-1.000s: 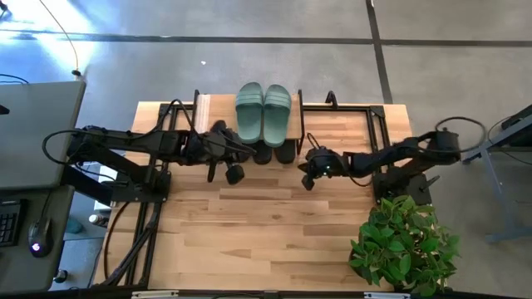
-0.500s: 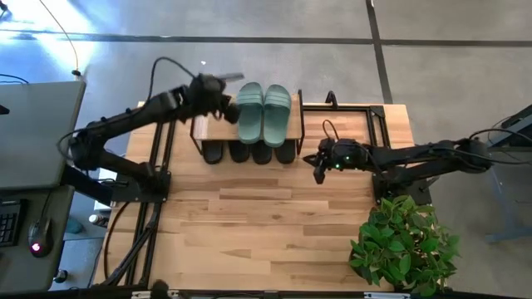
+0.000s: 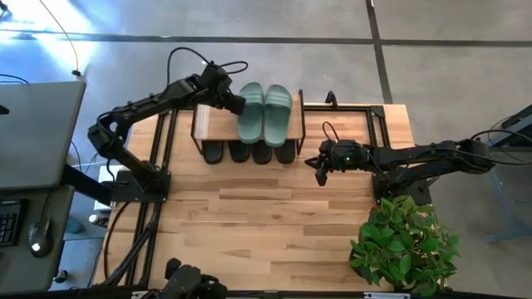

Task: Pick and place slides into the shelf
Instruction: Adjust the slides, then return to Home Position

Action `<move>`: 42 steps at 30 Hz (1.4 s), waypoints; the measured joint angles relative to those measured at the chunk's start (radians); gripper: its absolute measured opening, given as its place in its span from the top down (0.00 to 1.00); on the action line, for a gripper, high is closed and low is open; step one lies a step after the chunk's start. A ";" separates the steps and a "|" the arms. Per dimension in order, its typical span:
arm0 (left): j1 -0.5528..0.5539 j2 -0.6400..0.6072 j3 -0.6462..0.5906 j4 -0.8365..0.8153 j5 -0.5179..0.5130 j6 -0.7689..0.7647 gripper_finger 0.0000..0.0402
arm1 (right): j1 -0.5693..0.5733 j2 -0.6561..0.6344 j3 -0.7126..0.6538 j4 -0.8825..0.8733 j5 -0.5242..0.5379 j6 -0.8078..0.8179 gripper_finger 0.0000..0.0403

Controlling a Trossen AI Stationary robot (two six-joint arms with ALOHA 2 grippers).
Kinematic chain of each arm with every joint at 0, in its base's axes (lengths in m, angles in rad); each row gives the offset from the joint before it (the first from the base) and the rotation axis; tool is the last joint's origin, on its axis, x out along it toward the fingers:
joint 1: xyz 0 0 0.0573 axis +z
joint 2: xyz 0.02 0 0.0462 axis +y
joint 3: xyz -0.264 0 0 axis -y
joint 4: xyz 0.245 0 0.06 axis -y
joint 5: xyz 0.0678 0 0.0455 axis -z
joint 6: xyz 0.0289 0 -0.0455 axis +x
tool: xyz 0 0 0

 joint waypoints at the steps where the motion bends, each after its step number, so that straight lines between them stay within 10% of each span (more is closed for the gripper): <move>1: 0.000 0.001 0.000 0.003 0.000 -0.001 1.00 | 0.000 0.000 0.000 -0.005 0.000 0.000 1.00; 42: -0.074 -0.014 0.000 -0.075 0.011 0.021 1.00 | -0.009 0.001 0.000 -0.054 -0.002 -0.038 1.00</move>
